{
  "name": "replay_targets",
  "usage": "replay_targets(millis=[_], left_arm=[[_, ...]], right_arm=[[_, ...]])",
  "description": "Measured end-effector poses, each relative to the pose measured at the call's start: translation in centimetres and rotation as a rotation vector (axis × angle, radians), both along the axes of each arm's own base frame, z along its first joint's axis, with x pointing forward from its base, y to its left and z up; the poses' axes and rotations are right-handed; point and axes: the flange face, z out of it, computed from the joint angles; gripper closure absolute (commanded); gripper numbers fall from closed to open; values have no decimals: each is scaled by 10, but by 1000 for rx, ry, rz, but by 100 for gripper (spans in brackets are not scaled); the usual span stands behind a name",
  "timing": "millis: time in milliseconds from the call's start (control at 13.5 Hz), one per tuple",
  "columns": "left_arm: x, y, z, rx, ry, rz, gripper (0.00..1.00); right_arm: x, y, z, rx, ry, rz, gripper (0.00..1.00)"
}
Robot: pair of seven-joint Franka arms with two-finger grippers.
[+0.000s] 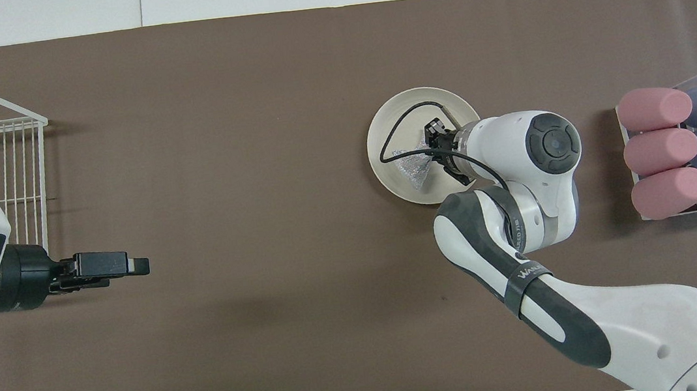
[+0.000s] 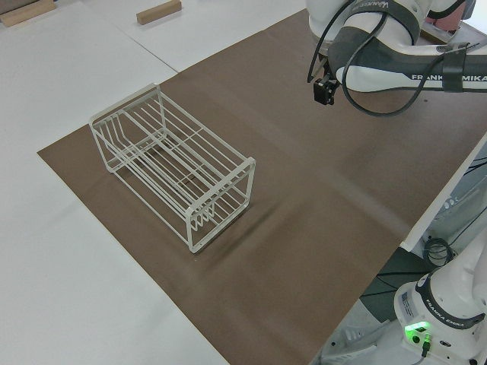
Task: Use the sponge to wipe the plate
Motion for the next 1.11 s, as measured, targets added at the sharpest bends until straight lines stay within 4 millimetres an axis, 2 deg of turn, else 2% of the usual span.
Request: replay_targets(millis=[74, 148, 370, 519, 741, 963, 1111], left_arm=[[1, 1, 0, 13, 0, -2, 0], [1, 2, 0, 20, 0, -4, 0], [2, 5, 0, 56, -7, -10, 0], [3, 6, 1, 62, -10, 5, 0], [4, 4, 2, 66, -13, 18, 0], [6, 3, 3, 68, -20, 23, 0], [7, 4, 1, 68, -20, 27, 0]], right_arm=[[1, -4, -1, 4, 1, -5, 100], [-1, 1, -1, 26, 8, -14, 100], [-15, 42, -2, 91, 26, -12, 100], [-21, 52, -4, 95, 22, -2, 100], [-17, 42, -4, 89, 12, 6, 100], [-9, 17, -5, 68, -10, 52, 100], [-8, 12, -6, 65, -11, 56, 100]])
